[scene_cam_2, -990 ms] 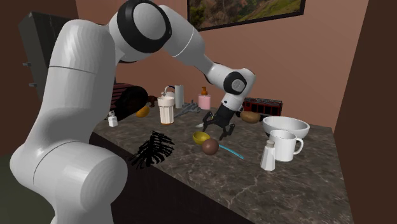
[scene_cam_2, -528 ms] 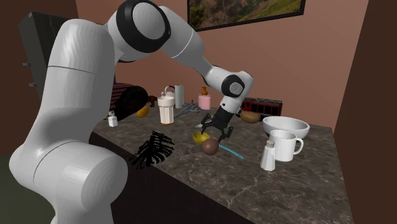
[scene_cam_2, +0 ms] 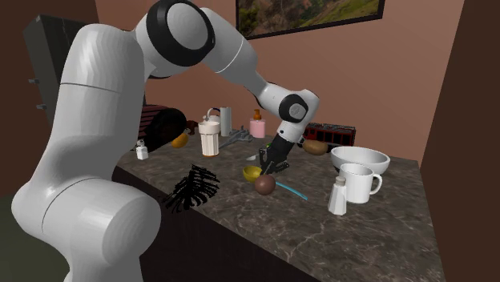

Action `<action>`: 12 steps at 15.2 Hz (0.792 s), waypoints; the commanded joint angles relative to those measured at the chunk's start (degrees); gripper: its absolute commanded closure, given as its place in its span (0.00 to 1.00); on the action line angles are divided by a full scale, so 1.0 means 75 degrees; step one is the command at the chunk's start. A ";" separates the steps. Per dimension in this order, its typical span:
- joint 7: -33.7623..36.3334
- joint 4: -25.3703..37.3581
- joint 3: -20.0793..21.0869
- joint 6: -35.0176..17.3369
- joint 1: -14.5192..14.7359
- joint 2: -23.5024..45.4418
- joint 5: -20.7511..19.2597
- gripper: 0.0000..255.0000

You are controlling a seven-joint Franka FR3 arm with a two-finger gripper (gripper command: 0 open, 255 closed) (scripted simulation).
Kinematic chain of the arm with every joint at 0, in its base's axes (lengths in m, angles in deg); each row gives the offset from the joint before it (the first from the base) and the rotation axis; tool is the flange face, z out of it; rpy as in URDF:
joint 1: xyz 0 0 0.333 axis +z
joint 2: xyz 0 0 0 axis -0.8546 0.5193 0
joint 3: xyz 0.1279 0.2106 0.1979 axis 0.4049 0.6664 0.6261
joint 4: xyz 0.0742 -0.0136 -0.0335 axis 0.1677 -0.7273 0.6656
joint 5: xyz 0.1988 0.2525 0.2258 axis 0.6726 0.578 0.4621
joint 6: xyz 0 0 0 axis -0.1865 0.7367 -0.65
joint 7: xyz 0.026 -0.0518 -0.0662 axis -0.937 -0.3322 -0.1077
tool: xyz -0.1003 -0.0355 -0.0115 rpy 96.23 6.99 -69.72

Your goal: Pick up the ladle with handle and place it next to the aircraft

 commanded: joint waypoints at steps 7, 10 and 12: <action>0.0112 0.0120 -0.0029 0.0225 0.0011 -0.0145 -0.0081 1.00; 0.0222 0.0258 -0.0054 0.0458 0.0019 -0.0278 -0.0154 1.00; 0.0294 0.0359 -0.0069 0.0616 0.0022 -0.0360 -0.0199 1.00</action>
